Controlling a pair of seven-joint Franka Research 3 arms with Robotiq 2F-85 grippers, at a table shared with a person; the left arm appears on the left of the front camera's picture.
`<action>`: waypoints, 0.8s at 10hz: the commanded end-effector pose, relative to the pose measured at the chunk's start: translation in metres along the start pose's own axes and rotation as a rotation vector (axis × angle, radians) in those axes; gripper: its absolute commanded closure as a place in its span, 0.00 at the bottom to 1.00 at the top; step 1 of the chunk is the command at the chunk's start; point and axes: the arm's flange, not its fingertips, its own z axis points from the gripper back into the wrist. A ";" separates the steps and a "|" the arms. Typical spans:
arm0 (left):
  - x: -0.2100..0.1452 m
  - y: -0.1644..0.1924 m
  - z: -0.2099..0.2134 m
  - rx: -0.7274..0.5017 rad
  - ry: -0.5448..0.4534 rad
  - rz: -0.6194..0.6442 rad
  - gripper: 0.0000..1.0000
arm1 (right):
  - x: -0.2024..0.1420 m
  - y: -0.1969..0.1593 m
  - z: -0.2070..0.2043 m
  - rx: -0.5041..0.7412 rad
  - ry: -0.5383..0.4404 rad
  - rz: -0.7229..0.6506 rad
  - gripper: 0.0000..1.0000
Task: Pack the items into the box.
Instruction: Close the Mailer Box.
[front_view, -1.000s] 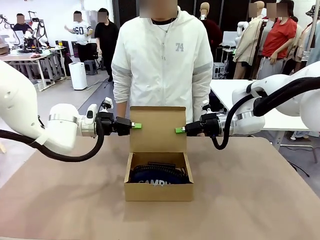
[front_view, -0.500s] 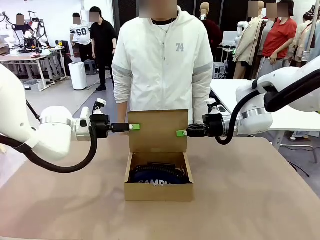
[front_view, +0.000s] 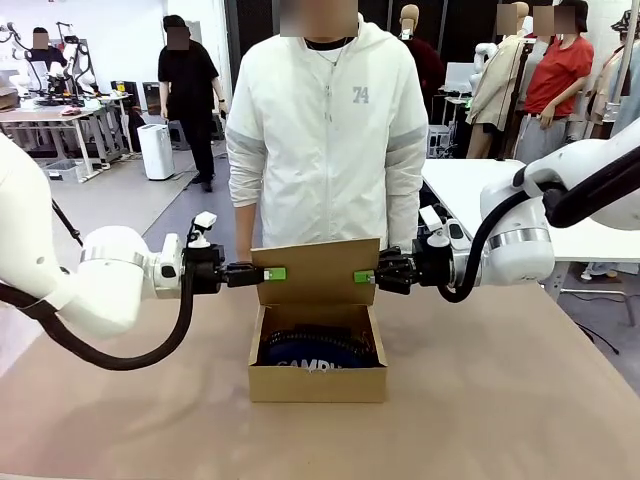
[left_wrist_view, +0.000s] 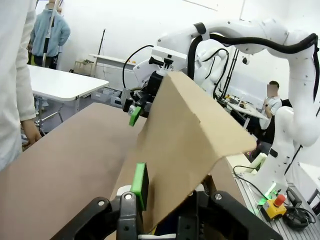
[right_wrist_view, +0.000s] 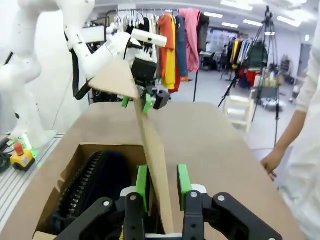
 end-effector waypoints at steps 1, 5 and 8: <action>-0.006 -0.009 0.008 -0.003 0.004 -0.036 0.51 | 0.002 0.015 -0.002 -0.030 -0.042 0.077 0.67; -0.007 -0.012 0.016 0.005 -0.039 -0.072 0.00 | 0.003 0.020 0.004 0.018 -0.011 0.039 0.00; -0.017 -0.039 0.053 0.032 0.034 -0.113 0.00 | -0.001 0.039 0.057 -0.050 -0.030 -0.012 0.00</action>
